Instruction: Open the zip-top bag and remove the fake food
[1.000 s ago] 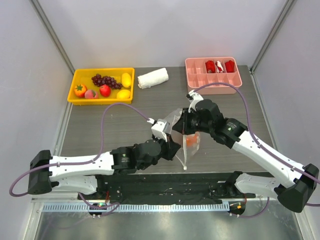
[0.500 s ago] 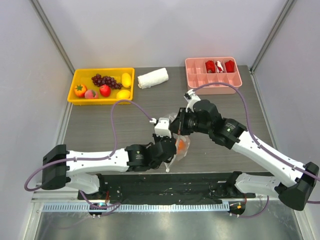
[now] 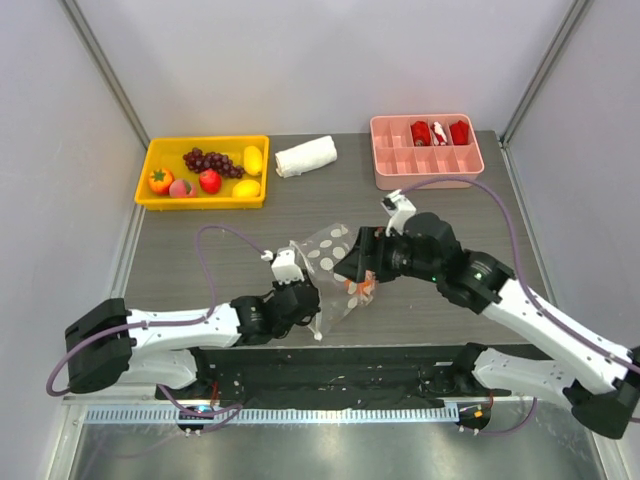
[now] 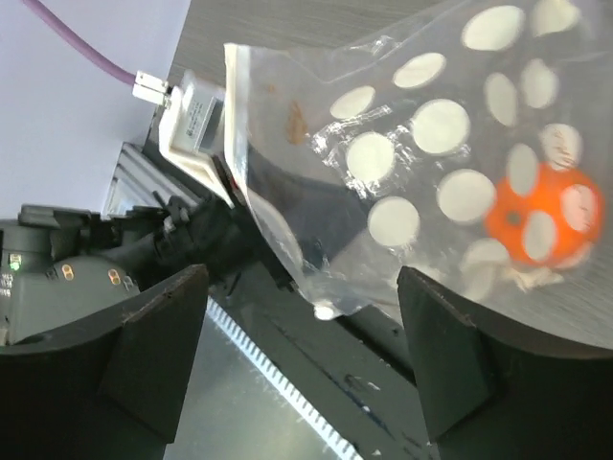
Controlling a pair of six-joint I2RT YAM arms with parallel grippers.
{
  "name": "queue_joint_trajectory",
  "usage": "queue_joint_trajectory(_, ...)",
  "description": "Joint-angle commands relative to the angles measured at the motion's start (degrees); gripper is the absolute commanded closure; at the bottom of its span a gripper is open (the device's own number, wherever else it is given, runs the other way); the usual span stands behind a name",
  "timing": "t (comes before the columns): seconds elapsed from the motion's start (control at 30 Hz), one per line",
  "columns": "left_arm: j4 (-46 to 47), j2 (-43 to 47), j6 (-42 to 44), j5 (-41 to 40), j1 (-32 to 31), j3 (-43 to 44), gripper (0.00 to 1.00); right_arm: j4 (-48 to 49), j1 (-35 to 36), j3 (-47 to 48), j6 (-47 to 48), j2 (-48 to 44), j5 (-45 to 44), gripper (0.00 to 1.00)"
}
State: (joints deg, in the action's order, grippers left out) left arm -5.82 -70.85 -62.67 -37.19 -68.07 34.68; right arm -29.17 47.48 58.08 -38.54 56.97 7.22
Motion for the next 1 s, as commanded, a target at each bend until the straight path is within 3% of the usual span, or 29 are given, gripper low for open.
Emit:
queue_joint_trajectory(0.0, 8.7, 2.2, -1.3, 2.5, 2.2, -2.8, 0.77, -4.9, 0.1, -3.1, 3.1, -7.0, -16.3, 0.15)
queue_joint_trajectory(0.13, 18.5, 1.0, -0.6, 6.9, 3.2, -5.7, 0.75, -4.4, -5.5, -8.1, 2.2, -3.6, -24.8, 0.36)
queue_joint_trajectory(0.27, 21.2, 0.4, 0.5, 9.1, 3.7, -6.2, 0.71, 3.6, -13.4, -11.7, 4.0, 5.4, -18.8, 0.47)
queue_joint_trajectory(0.33, 21.6, 1.0, 0.4, 9.6, 4.3, -6.5, 0.67, 6.1, -15.7, -11.7, 4.4, 8.8, -16.0, 0.62)
queue_joint_trajectory(0.4, 22.3, 1.7, -0.3, 10.0, 5.3, -7.3, 0.62, 10.8, -16.4, -12.1, 5.4, 11.9, -18.0, 0.65)
queue_joint_trajectory(0.57, 25.1, 1.5, -0.4, 12.9, 7.5, -8.2, 0.49, 16.8, -16.6, -11.7, 7.9, 19.4, -16.0, 0.87)
queue_joint_trajectory(0.7, 28.3, -2.4, 0.3, 17.3, 9.5, -6.3, 0.42, 23.6, -16.5, -15.5, 7.3, 23.4, -4.7, 0.91)
queue_joint_trajectory(0.97, 35.0, -14.8, 2.1, 26.0, 10.6, -1.0, 0.31, 30.9, -16.5, -20.9, 3.7, 23.0, 3.0, 0.93)
